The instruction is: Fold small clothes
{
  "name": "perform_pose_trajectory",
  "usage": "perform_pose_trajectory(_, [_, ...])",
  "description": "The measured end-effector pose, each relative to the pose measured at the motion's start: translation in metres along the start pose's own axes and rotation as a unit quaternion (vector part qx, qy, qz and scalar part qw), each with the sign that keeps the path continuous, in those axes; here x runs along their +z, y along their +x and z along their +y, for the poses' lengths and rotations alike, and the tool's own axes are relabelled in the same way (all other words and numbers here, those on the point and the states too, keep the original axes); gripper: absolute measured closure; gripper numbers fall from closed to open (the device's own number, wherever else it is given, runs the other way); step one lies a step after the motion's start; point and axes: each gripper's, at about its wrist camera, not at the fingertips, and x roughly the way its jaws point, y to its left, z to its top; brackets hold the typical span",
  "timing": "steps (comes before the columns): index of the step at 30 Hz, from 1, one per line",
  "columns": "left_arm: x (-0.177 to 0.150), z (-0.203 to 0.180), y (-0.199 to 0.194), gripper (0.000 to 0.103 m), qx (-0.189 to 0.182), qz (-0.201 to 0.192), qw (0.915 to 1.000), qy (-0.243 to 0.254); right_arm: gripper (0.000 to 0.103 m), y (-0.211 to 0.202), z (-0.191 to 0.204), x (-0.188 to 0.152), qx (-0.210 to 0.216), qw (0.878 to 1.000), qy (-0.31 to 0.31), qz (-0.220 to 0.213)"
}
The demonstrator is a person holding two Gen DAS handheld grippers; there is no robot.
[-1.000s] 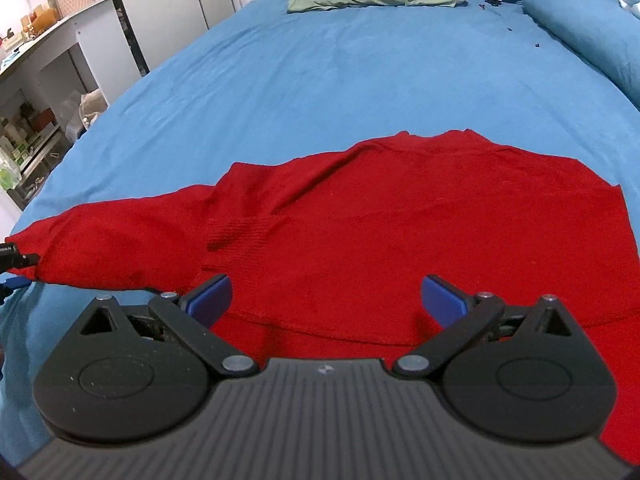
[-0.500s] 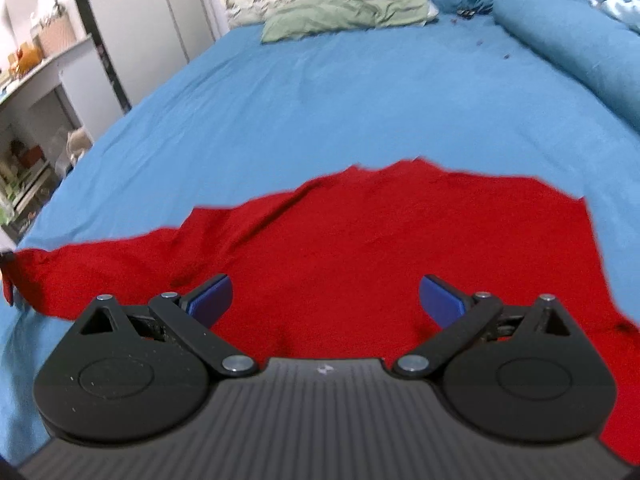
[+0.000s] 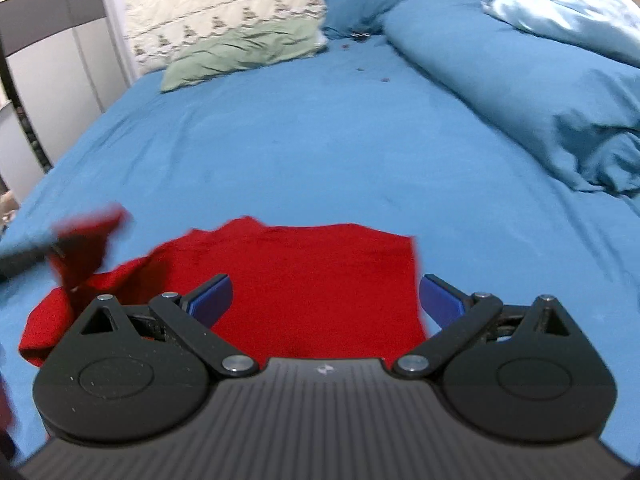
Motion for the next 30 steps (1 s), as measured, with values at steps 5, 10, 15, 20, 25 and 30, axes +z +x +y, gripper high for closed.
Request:
perform_pose_trajectory(5, [-0.061,-0.052,0.044,0.097,-0.017,0.077,0.9966,0.027,0.0,0.014,-0.042,-0.008,-0.004,0.999,-0.004,0.032])
perform_pose_trajectory(10, [-0.068,-0.053,0.042,0.079,-0.018,0.082,0.996,0.028,0.0,0.024,-0.044,-0.012,0.035,0.998,-0.025,0.048])
perform_pose_trajectory(15, [-0.062,-0.028,0.014,0.034,0.006,0.079,0.9952,0.057,0.0,0.026,-0.01,-0.004,0.086,0.992,-0.074,0.056])
perform_pose_trajectory(20, [-0.079,0.021,-0.013,0.034,0.065,0.094,0.9917,0.059,0.0,0.041,0.053,-0.011,0.127,0.967,-0.204,0.082])
perform_pose_trajectory(25, [-0.09,0.074,-0.012,0.034,0.125,0.109,0.9853,0.041,0.005,0.073,0.117,-0.042,0.136,0.935,-0.312,0.095])
perform_pose_trajectory(30, [-0.102,0.109,-0.012,0.034,0.156,0.116,0.9808,0.018,0.042,0.103,0.152,-0.064,0.099,0.922,-0.364,0.091])
